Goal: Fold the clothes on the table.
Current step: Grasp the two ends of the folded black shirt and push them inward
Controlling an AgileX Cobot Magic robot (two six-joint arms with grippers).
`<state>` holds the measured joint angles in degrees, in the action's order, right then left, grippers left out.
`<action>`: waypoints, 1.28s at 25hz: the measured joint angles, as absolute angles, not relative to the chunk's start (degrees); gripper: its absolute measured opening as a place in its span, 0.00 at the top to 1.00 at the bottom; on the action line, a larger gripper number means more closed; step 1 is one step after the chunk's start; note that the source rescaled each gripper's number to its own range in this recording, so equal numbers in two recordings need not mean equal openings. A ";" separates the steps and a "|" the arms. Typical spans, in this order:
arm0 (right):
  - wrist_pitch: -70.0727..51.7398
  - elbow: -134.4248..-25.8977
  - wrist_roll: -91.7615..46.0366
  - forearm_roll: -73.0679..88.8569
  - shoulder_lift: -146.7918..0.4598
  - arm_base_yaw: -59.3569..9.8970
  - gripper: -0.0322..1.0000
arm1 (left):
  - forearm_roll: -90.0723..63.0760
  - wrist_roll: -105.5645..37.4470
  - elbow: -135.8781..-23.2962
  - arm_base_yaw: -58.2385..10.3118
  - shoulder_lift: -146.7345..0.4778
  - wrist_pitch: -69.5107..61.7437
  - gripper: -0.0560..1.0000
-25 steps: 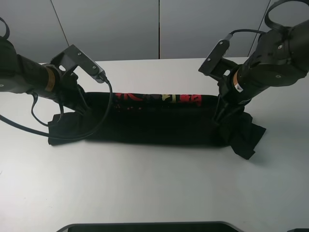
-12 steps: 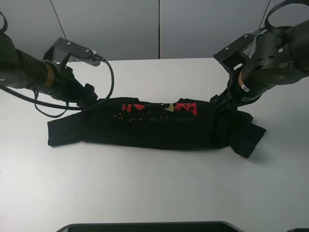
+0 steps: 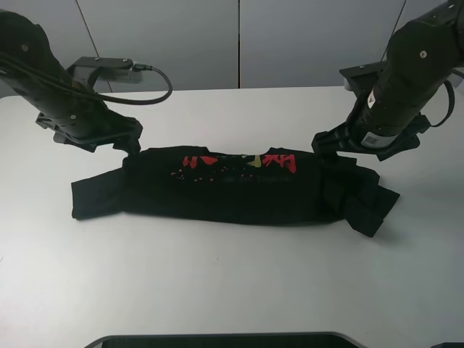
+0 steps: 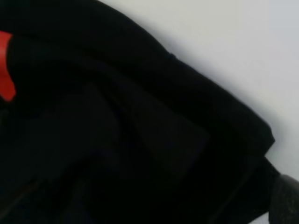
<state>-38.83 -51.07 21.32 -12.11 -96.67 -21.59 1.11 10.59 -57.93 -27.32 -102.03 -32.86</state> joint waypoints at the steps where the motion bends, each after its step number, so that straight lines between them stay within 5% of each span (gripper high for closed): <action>1: -39.44 -51.07 21.00 -11.18 -96.67 -20.81 0.00 | 0.44 10.18 -58.70 -26.53 -103.42 -34.47 0.01; 32: -36.67 -52.34 20.50 -4.59 -109.98 -18.32 0.00 | -1.59 7.47 -59.97 -25.19 -112.67 -36.34 0.01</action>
<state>-36.67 -52.34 20.50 -4.59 -109.98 -18.32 -1.59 7.47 -59.97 -25.19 -112.67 -36.34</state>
